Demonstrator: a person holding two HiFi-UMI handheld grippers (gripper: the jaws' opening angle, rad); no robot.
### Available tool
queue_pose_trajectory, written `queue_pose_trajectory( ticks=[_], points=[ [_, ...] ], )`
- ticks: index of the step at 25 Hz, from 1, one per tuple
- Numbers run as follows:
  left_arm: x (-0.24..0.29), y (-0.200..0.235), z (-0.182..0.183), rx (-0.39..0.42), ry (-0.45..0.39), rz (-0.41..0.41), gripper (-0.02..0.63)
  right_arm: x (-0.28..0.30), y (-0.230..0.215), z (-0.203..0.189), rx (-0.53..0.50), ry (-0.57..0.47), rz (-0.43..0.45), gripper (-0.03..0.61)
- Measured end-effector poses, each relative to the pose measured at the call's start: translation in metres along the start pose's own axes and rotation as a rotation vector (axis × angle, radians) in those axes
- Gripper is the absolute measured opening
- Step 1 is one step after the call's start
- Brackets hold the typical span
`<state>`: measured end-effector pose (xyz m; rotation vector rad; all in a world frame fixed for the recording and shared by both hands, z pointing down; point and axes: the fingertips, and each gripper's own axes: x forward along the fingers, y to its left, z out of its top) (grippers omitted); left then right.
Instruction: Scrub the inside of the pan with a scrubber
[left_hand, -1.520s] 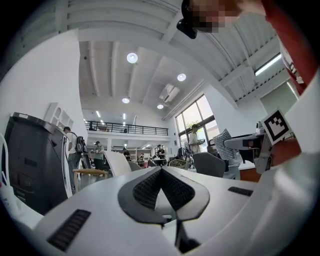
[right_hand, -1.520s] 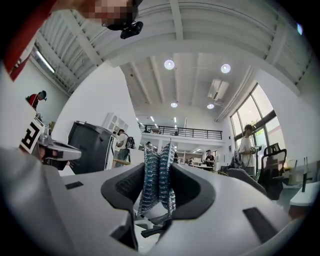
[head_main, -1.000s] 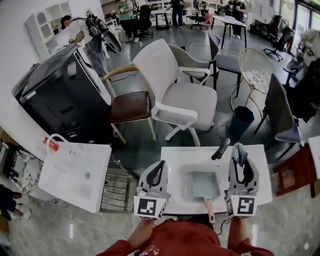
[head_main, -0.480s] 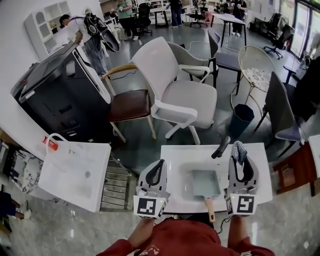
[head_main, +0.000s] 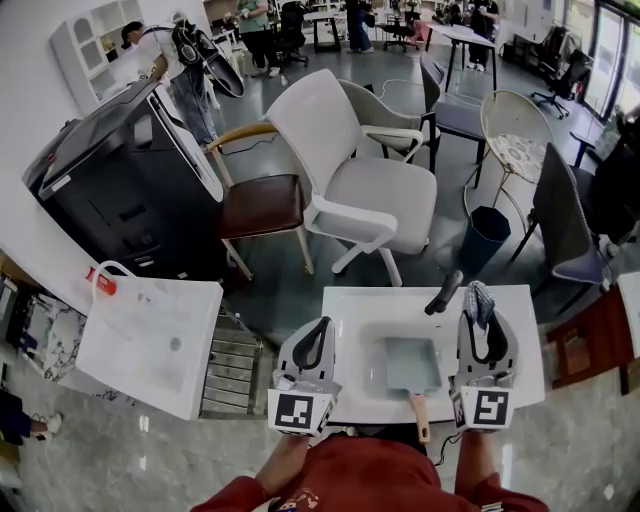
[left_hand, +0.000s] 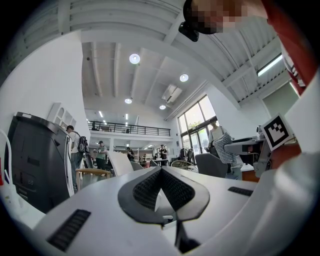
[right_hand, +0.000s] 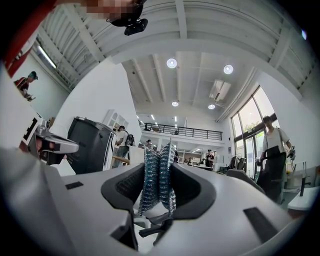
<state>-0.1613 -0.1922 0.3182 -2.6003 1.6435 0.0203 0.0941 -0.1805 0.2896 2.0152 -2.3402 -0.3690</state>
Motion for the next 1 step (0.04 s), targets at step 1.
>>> queue_pose_trajectory(
  ticks=[1],
  points=[
    [0.0002,-0.0003,0.0001,-0.002,0.0,0.0,0.011,0.0001,-0.0003,0.0,-0.001,0.001,0.0,0.167]
  ],
)
